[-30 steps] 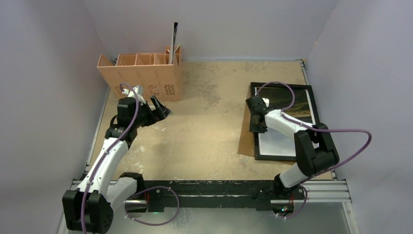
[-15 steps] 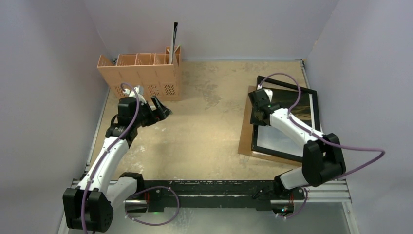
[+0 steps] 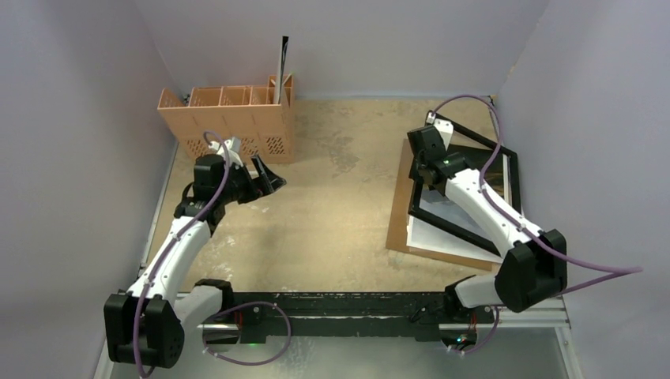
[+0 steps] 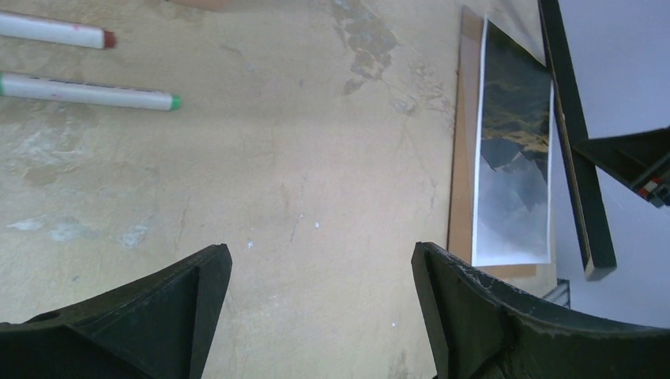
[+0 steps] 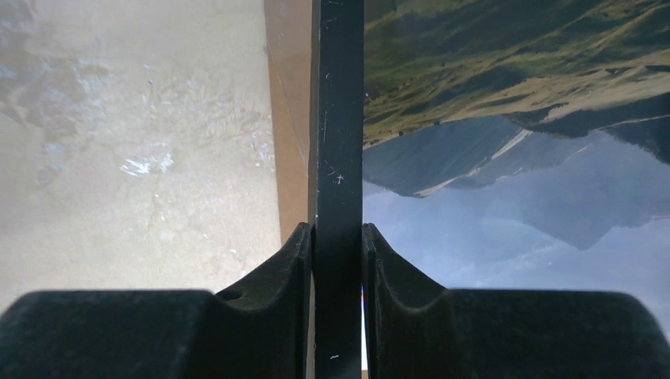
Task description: Put the photo into the frame
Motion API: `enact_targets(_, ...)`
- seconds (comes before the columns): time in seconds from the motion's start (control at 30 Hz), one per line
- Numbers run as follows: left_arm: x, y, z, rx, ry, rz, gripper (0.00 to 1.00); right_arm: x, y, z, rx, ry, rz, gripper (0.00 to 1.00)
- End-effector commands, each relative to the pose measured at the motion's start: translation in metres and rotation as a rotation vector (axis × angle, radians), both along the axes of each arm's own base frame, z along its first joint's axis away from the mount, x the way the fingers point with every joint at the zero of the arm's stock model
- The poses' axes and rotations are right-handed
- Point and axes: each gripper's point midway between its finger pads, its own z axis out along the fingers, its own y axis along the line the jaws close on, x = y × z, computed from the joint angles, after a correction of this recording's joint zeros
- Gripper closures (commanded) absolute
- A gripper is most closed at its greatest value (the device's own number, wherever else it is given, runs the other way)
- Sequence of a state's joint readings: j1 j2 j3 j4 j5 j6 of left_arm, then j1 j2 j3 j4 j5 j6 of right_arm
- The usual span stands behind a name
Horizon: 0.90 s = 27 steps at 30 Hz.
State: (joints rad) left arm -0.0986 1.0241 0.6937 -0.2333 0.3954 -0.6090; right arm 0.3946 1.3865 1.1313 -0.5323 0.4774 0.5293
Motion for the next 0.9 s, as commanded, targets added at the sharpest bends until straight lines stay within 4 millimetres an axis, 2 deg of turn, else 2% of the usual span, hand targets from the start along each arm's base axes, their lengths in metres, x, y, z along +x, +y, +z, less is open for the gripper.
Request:
enact_targets(0.0, 0.005, -0.029, 0.042, -0.096, -0.143, -0.144, 0.11, 0.016, -0.002, 0.06, 0.035, -0.202, -0.039, 1.0)
enact_targets(0.07, 0.001, -0.047, 0.05, -0.134, -0.17, -0.188, 0.11, 0.018, 0.003, 0.069, 0.078, -0.248, -0.03, 1.0)
enact_targets(0.17, -0.01, -0.09, 0.059, -0.19, -0.197, -0.264, 0.11, 0.019, 0.011, 0.071, 0.142, -0.284, -0.018, 1.0)
enact_targets(0.23, -0.021, -0.123, 0.062, -0.242, -0.191, -0.328, 0.11, 0.017, 0.016, 0.065, 0.172, -0.28, -0.01, 1.0)
enact_targets(0.47, -0.039, -0.201, 0.074, -0.414, -0.182, -0.47, 0.1, 0.008, 0.029, 0.032, 0.252, -0.221, -0.002, 1.0)
enact_targets(0.57, -0.047, -0.231, 0.066, -0.433, -0.152, -0.517, 0.09, 0.004, 0.039, 0.024, 0.307, -0.195, 0.024, 1.0)
enact_targets(0.73, -0.054, -0.269, 0.042, -0.422, -0.111, -0.557, 0.08, 0.002, 0.047, 0.017, 0.352, -0.176, 0.037, 1.0)
enact_targets(0.87, -0.056, -0.298, 0.034, -0.456, -0.085, -0.594, 0.08, 0.0, 0.05, 0.016, 0.369, -0.168, 0.044, 1.0)
